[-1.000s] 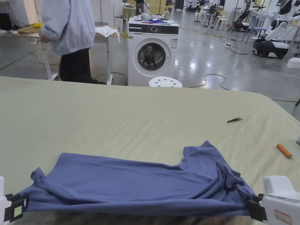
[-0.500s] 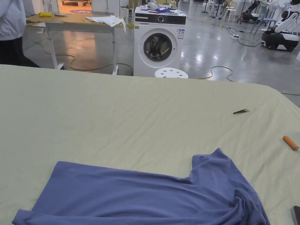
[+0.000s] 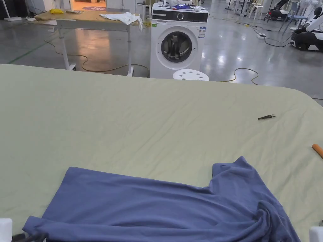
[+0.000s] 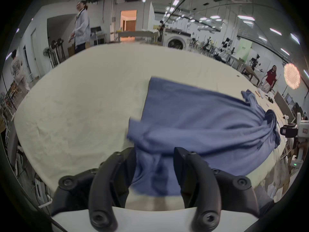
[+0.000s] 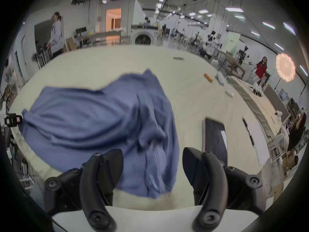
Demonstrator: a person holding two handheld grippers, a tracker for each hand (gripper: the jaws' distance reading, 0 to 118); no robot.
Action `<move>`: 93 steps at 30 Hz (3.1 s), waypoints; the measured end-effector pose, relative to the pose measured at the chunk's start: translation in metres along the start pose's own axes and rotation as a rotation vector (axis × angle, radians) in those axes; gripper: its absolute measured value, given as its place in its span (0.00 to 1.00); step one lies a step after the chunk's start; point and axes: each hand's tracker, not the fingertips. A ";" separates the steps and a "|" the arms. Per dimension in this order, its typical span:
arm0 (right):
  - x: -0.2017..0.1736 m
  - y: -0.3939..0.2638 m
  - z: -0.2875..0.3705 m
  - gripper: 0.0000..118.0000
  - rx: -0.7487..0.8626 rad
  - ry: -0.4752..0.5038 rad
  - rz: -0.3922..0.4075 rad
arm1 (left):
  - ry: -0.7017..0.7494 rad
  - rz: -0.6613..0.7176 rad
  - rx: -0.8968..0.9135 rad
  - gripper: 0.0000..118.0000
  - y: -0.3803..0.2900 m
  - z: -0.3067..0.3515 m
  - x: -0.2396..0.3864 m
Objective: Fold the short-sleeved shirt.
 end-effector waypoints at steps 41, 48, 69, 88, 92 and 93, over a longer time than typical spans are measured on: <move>-0.089 0.105 -0.055 0.00 0.571 0.042 -0.069 | -0.015 -0.044 -0.095 0.23 0.169 -0.175 -0.020; -0.073 0.095 -0.067 0.00 0.511 0.011 -0.067 | 0.036 -0.065 -0.277 0.57 0.167 -0.216 -0.015; 0.040 0.141 -0.181 0.66 -0.170 0.077 -0.097 | -0.038 -0.117 -0.048 0.00 0.144 -0.144 0.011; 0.029 0.142 -0.201 0.00 -0.258 0.113 -0.061 | -0.064 -0.050 0.067 0.00 0.110 -0.089 0.001; 0.033 0.140 -0.158 0.00 -0.142 0.120 -0.060 | -0.077 -0.059 0.101 0.00 0.110 -0.070 -0.004; 0.034 0.140 -0.145 0.00 -0.121 0.126 -0.059 | -0.078 -0.063 0.114 0.00 0.110 -0.065 -0.006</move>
